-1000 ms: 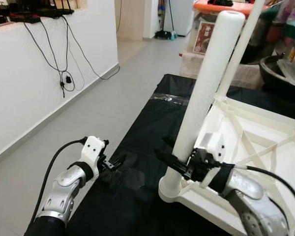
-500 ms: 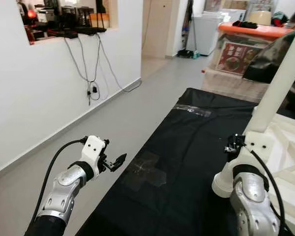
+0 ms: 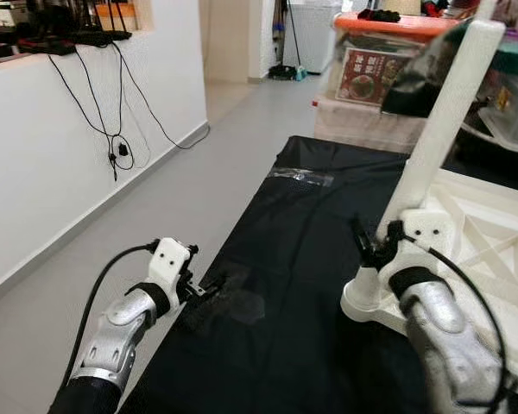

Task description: Building children table

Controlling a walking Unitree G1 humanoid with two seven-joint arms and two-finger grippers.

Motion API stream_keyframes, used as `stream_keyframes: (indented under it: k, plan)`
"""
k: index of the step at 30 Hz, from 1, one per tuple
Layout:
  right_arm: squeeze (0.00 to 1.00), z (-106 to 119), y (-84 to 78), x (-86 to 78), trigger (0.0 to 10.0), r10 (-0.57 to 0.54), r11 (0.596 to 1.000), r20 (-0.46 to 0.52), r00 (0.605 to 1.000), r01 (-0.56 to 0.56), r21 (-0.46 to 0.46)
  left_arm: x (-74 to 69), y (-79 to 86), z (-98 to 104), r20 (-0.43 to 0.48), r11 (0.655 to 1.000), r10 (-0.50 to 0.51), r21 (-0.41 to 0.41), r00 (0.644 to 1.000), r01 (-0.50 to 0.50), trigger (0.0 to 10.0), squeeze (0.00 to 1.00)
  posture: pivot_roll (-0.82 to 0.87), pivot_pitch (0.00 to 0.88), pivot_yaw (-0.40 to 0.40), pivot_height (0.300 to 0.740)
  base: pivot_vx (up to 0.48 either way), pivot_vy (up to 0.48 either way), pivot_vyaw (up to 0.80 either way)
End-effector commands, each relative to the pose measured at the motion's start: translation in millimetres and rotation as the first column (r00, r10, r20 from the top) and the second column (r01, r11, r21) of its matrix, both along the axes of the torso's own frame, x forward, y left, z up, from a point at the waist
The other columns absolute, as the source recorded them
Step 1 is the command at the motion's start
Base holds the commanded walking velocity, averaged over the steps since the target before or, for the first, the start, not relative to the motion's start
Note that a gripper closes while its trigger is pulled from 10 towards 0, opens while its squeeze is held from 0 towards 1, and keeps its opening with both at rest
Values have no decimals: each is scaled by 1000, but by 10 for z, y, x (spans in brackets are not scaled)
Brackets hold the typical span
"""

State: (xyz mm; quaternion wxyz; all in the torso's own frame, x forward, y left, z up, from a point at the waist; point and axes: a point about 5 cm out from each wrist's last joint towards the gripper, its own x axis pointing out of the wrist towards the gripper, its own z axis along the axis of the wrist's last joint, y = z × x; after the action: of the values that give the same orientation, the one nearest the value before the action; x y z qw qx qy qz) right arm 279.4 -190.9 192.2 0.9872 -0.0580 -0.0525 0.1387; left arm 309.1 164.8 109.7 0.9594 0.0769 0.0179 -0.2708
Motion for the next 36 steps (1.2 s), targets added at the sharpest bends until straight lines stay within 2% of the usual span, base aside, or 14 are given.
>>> stream_keyframes:
  k: [1,10,11,12,13,21,22,24,28,31,32,34,35,36]
  plan:
    - [0,21,127,-18,10000,187,982,7,982,-187,13,10,48,-16,-3,1000,9,25,1000,-9,10000,0,68,0,-52,740,0,0,0]
    - [0,-121,468,-214,10000,564,825,-74,823,-565,-6,31,19,4,7,1000,12,17,1000,-12,10000,0,79,0,-70,740,0,0,0]
    - [0,-169,536,-292,5373,618,785,-86,782,-620,2,21,1,-3,7,1000,11,14,1000,-11,10000,0,84,0,-71,740,0,0,0]
    - [0,-169,536,-292,5373,618,785,-86,782,-620,2,21,1,-3,7,1000,11,14,1000,-11,10000,0,84,0,-71,740,0,0,0]
    - [0,-229,577,-359,0,650,758,-100,754,-651,20,2,-10,-9,5,1000,9,11,1000,-9,10000,0,90,0,-67,740,0,0,0]
    - [0,-681,279,-69,0,28,999,-313,949,-13,49,-12,70,-34,-10,1000,5,31,1000,-5,10000,0,68,0,-47,740,0,0,0]
    - [0,-835,-153,-125,0,-483,834,-403,777,549,60,26,35,0,-3,1000,-8,30,1000,8,10000,0,48,0,-34,740,0,0,0]
    - [0,-835,-153,-125,0,-483,834,-403,777,549,60,26,35,0,-3,1000,-8,30,1000,8,10000,0,48,0,-34,740,0,0,0]
    - [0,-987,-512,-564,0,-798,451,-462,386,892,-34,41,-28,-5,-5,999,-24,27,1000,24,10000,0,37,0,-25,740,0,0,0]
    - [0,-902,-519,-685,392,-840,393,-427,336,918,-50,22,-59,-5,-6,999,-34,23,999,35,10000,0,40,0,-24,740,0,0,0]
    - [0,-838,-470,-658,8549,-834,419,-412,367,907,-41,11,-55,-10,-7,999,-36,22,999,36,10000,0,40,0,-24,740,0,0,0]
    - [0,-750,-326,-519,10000,-775,540,-397,491,842,-12,2,-29,-35,-15,999,-29,25,999,30,10000,0,36,0,-25,740,0,0,0]
    - [443,-665,-223,-418,10000,-708,620,-372,600,781,79,2,-24,-42,-18,999,-27,26,999,28,10000,0,38,0,-27,740,0,0,0]
    - [443,-606,-159,-361,10000,-660,664,-349,665,734,143,3,-24,-44,-19,999,-26,26,999,27,10000,0,39,0,-28,740,0,0,0]
